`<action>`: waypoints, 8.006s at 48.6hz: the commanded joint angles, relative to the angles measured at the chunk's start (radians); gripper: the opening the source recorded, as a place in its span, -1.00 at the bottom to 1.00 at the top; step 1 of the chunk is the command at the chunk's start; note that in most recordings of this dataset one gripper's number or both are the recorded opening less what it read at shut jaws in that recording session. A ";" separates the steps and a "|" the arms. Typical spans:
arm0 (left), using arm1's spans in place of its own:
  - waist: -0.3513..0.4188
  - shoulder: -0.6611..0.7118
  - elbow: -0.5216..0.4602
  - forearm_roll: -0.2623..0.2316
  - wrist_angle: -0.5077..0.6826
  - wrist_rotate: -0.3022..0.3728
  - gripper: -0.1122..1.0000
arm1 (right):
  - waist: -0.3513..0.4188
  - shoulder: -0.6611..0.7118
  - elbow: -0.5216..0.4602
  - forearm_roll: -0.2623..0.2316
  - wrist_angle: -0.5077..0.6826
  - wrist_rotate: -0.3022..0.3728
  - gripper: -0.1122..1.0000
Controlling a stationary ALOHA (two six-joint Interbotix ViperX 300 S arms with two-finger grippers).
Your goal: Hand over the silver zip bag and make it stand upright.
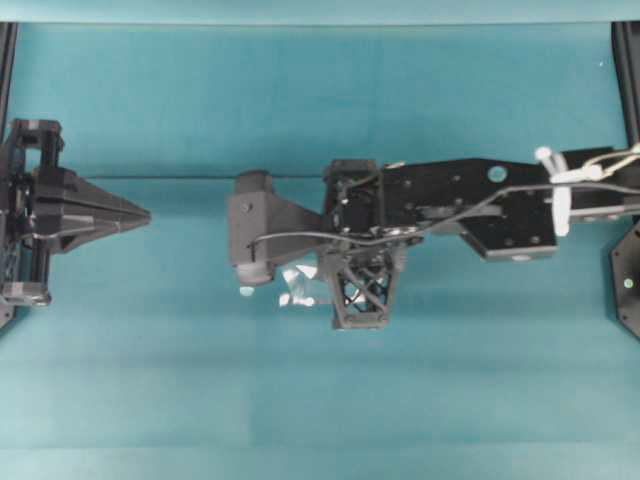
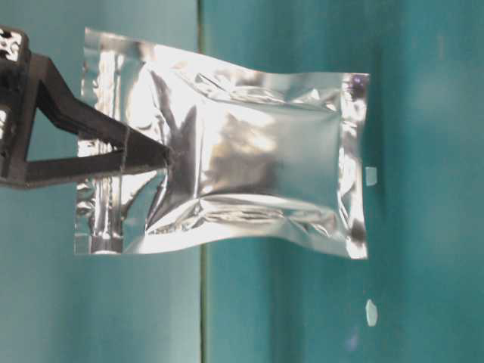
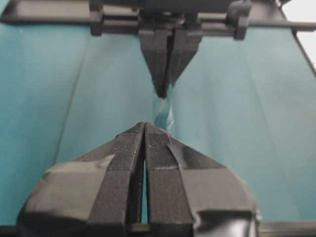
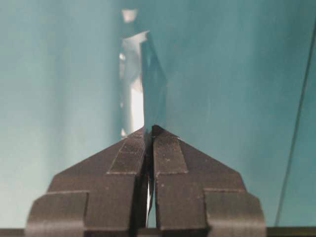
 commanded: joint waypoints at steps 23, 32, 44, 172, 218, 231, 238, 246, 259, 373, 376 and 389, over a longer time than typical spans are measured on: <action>0.003 0.021 0.000 0.002 0.003 -0.035 -0.81 | 0.005 0.023 -0.048 -0.051 0.011 -0.011 -0.77; -0.017 0.087 0.000 0.002 0.031 -0.060 -0.81 | 0.006 0.026 -0.048 -0.049 0.008 -0.008 -0.77; -0.038 0.176 -0.002 0.002 0.031 -0.060 -0.81 | 0.008 0.026 -0.048 -0.049 0.008 -0.005 -0.77; -0.018 1.204 -0.284 0.002 -0.807 -0.218 0.84 | 0.005 0.046 -0.028 -0.057 -0.011 0.006 -0.77; -0.018 1.213 -0.284 0.002 -0.739 -0.163 -0.26 | 0.009 0.046 -0.026 -0.057 -0.009 0.008 -0.77; -0.018 1.212 -0.285 0.002 -0.703 -0.135 -0.26 | 0.012 0.044 -0.023 -0.052 -0.009 0.008 -0.77; -0.018 1.213 -0.285 0.002 -0.703 -0.118 -0.26 | 0.012 0.043 -0.021 -0.048 -0.012 0.006 -0.77; -0.018 1.213 -0.285 0.002 -0.701 -0.114 -0.26 | 0.014 0.043 -0.021 -0.011 -0.009 0.006 -0.50; -0.018 1.212 -0.285 0.002 -0.690 -0.112 -0.26 | 0.031 0.020 -0.020 -0.021 -0.034 -0.009 0.78; -0.031 1.197 -0.282 0.002 -0.650 -0.080 -0.27 | 0.006 -0.749 0.706 -0.072 -0.583 0.285 0.82; -0.031 1.195 -0.281 0.002 -0.650 -0.080 -0.27 | 0.006 -0.749 0.712 -0.071 -0.583 0.285 0.82; -0.031 1.197 -0.282 0.002 -0.650 -0.080 -0.27 | 0.012 -0.750 0.713 -0.071 -0.583 0.287 0.82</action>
